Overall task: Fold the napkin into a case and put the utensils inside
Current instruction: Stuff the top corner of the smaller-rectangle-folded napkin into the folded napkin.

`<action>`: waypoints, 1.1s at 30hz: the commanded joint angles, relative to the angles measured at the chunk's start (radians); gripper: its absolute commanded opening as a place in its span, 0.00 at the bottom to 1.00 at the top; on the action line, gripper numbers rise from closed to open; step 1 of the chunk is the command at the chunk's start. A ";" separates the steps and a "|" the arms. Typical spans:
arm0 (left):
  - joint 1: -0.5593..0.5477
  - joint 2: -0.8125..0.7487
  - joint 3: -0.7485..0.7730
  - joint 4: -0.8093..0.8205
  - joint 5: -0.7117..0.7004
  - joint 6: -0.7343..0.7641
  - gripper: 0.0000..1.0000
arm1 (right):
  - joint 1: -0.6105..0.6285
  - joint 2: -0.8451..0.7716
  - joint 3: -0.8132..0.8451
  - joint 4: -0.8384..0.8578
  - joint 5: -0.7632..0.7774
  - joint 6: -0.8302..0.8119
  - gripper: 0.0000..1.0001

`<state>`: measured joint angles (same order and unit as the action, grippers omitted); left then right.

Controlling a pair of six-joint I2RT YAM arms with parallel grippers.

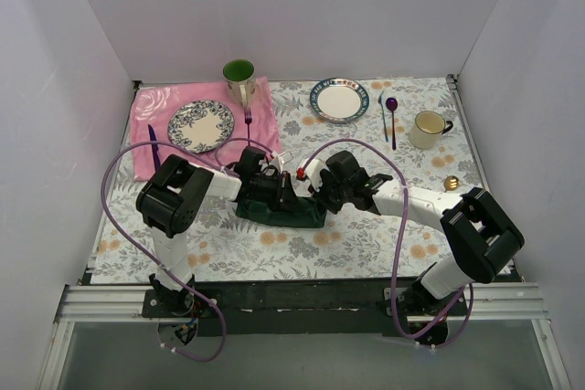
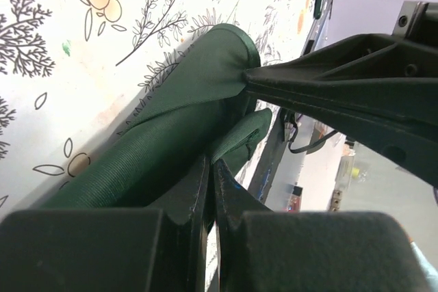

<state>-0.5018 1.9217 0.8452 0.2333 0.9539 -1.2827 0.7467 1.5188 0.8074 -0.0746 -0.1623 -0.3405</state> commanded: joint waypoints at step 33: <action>-0.001 0.138 0.229 -0.397 -0.216 0.089 0.00 | 0.005 -0.054 0.026 0.042 0.043 0.011 0.01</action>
<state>-0.5022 2.0209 1.0641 -0.0948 0.8513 -1.2526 0.7532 1.4937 0.8036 -0.0628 -0.1352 -0.3428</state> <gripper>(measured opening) 0.022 0.023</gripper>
